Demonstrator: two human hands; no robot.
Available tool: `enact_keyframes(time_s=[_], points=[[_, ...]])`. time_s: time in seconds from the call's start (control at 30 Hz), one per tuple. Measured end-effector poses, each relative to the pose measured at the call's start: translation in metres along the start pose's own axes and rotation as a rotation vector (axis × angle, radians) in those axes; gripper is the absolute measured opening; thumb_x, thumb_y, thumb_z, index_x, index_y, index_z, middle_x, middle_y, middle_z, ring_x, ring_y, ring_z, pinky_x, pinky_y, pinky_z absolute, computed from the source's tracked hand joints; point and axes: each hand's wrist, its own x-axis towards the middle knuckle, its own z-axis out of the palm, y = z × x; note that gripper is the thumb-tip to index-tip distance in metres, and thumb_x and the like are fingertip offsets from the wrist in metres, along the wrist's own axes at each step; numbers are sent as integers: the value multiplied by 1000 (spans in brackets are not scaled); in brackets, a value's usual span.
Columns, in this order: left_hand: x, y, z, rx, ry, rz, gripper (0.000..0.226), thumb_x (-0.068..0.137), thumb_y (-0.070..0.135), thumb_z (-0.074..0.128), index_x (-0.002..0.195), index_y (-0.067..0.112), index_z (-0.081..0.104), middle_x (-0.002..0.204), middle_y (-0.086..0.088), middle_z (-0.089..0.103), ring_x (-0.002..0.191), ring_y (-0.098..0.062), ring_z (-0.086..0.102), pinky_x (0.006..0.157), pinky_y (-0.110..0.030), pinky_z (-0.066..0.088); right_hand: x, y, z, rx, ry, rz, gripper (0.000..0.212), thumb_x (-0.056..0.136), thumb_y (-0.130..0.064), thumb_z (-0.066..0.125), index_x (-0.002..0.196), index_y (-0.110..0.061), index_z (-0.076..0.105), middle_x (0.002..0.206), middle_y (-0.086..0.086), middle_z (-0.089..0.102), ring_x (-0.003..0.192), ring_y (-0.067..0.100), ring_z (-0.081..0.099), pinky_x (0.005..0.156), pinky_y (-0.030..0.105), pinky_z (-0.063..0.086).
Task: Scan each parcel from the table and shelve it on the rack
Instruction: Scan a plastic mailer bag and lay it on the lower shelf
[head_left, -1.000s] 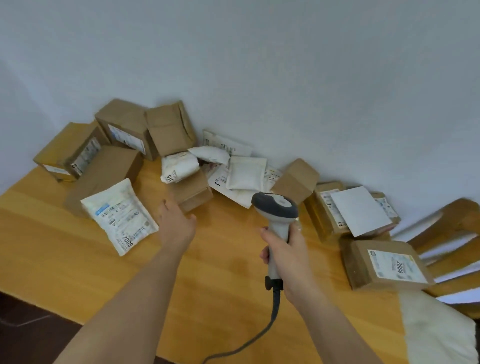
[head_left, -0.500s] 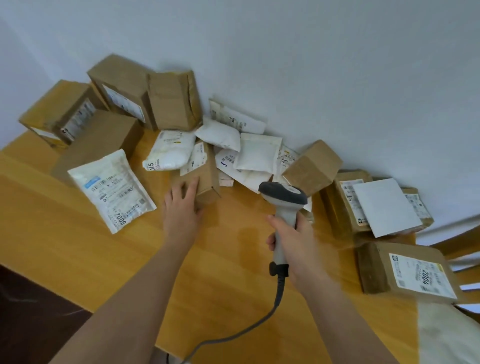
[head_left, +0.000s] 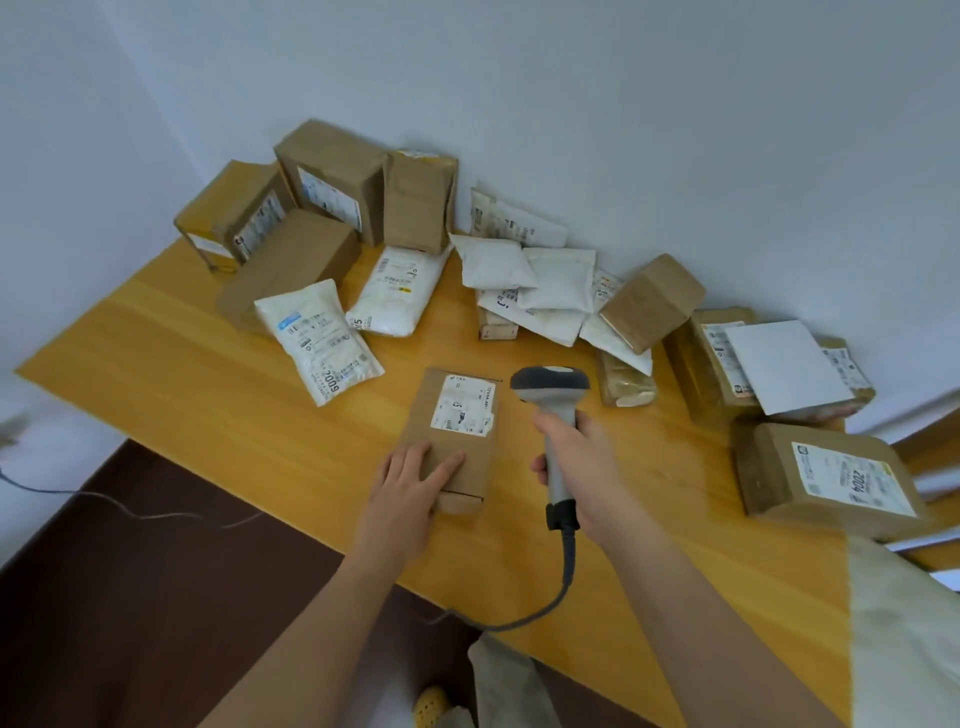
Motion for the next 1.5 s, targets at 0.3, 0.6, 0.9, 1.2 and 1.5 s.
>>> enact_keyframes(time_s=[0.3, 0.6, 0.9, 1.2, 1.5], points=[[-35, 5, -13, -906, 88, -428, 71, 74, 17, 77, 135, 21, 42, 120, 8, 55, 108, -9, 56, 87, -29, 50, -23, 29, -8, 46, 49, -18, 8, 95, -24, 60, 95, -16, 58, 81, 10, 55, 54, 15, 53, 50, 26, 45], [-30, 0, 1, -1727, 90, -1203, 29, 94, 13, 59, 120, 9, 47, 108, -14, 60, 93, -29, 62, 73, -39, 59, -16, 28, -7, -20, -8, -1, 21, 92, -26, 62, 106, -13, 53, 89, 6, 58, 55, 15, 57, 53, 30, 48], [-35, -1, 6, -659, 4, -1089, 96, 82, 40, 73, 152, 11, 15, 152, -13, 18, 133, -38, 35, 104, -49, 39, -14, 20, -6, -45, -74, 28, 17, 95, -29, 58, 101, -13, 58, 86, 13, 59, 46, 10, 54, 48, 25, 45], [-19, 20, 7, -623, -338, -885, 66, 86, 55, 64, 129, 7, 47, 115, -6, 58, 103, -25, 57, 82, -38, 48, -24, 1, 5, 101, -145, 66, 19, 102, -29, 49, 100, -13, 59, 86, 10, 60, 48, 13, 55, 49, 25, 45], [-5, 34, 17, -656, -413, -893, 47, 90, 50, 61, 108, 8, 50, 102, -9, 64, 90, -32, 66, 80, -41, 54, -45, -12, 9, 133, -159, 44, 19, 103, -28, 51, 92, -17, 61, 69, -4, 67, 53, 16, 53, 57, 30, 46]])
